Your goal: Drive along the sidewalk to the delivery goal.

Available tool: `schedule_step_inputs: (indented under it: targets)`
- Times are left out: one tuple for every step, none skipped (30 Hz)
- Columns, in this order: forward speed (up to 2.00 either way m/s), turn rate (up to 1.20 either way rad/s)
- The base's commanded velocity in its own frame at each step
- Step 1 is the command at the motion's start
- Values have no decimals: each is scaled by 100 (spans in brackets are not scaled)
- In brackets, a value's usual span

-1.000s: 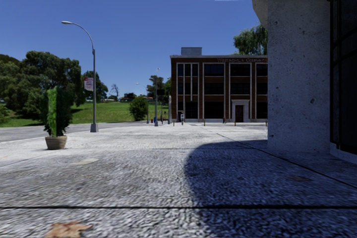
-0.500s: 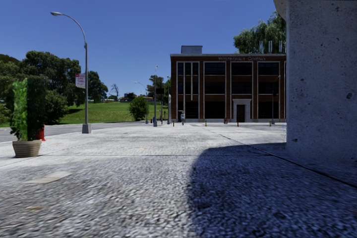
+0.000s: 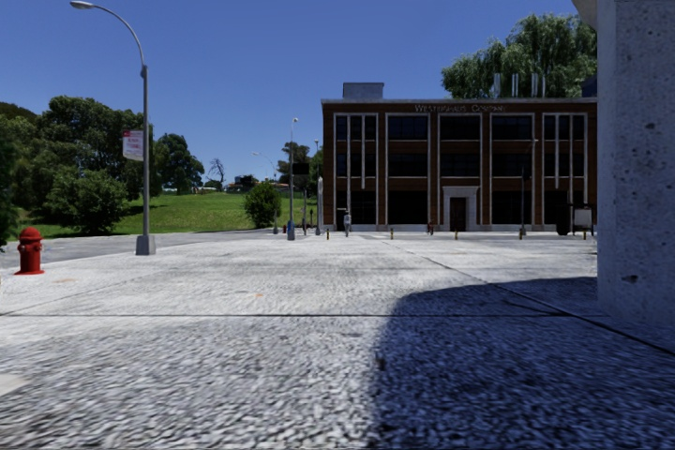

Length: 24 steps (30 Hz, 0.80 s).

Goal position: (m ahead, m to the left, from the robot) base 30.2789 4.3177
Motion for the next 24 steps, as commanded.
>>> schedule_step_inputs:
  targets:
    - [194, -4]
    - [194, -11]
    - [194, -11]
    - [194, -14]
    - [194, -14]
    - [194, -14]
    - [194, -16]
    - [194, -16]
    - [194, -18]
    - [194, -18]
    - [194, -18]
    - [194, -18]
    - [194, -18]
    - [194, -18]
    - [194, -18]
    - [194, -18]
    - [194, -12]
    - [194, 0]
    - [194, 0]
    - [194, 0]
    - [194, 0]
    - [194, 0]
    - [194, 0]
    - [194, 0]
